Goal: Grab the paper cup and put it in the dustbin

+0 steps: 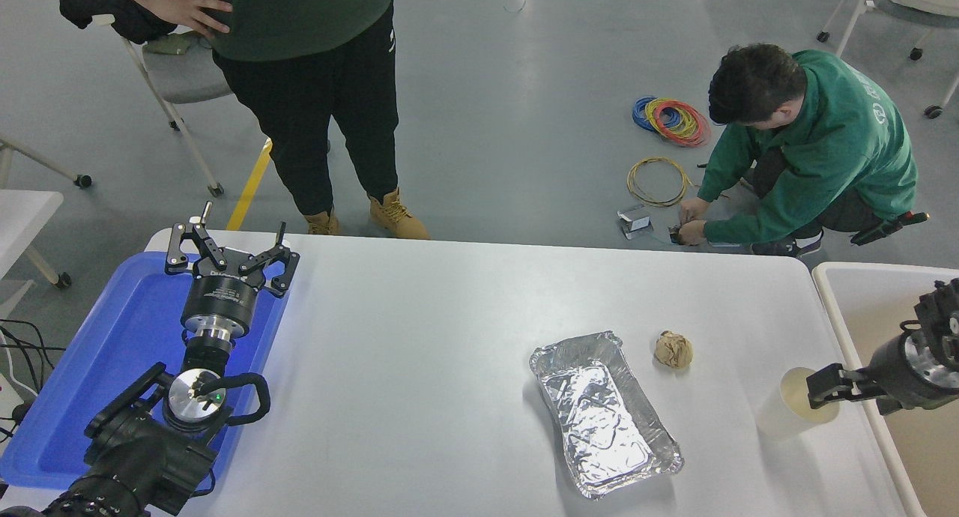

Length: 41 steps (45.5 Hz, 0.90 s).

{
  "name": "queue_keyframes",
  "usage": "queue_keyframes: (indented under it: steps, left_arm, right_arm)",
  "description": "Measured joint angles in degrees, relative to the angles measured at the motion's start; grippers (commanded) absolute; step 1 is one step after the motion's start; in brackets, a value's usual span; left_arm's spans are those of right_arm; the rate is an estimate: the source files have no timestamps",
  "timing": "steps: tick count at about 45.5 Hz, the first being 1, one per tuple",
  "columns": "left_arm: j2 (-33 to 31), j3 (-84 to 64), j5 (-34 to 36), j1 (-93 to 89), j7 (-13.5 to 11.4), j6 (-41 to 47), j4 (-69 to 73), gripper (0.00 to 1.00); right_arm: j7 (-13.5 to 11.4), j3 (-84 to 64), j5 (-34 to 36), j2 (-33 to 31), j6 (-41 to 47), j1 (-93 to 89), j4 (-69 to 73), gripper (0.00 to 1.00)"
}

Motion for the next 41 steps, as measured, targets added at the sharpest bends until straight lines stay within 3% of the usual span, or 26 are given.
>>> queue_keyframes:
  steps: [4,9,12,14,41]
  left_arm:
    - [0.0,0.0,0.0,0.0,0.0,0.0,0.0,1.0]
    - [0.0,0.0,0.0,0.0,0.0,0.0,0.0,1.0]
    - [0.0,0.0,0.0,0.0,0.0,0.0,0.0,1.0]
    - [0.0,0.0,0.0,0.0,0.0,0.0,0.0,1.0]
    - [0.0,0.0,0.0,0.0,0.0,0.0,0.0,1.0]
  right_arm:
    - [0.1,0.1,0.0,0.2,-1.5,-0.7,-0.1,0.61]
    - [0.2,0.1,-0.1,0.4,-2.9,-1.4,-0.3,0.37]
    - [0.2,0.1,-0.1,0.5,-3.4,-1.8,-0.3,0.11]
    - [0.2,0.1,-0.1,0.5,-3.7,-1.9,-0.3,0.0]
    - [0.3,0.0,-1.8,1.2,-4.7,-1.4,-0.2,0.0]
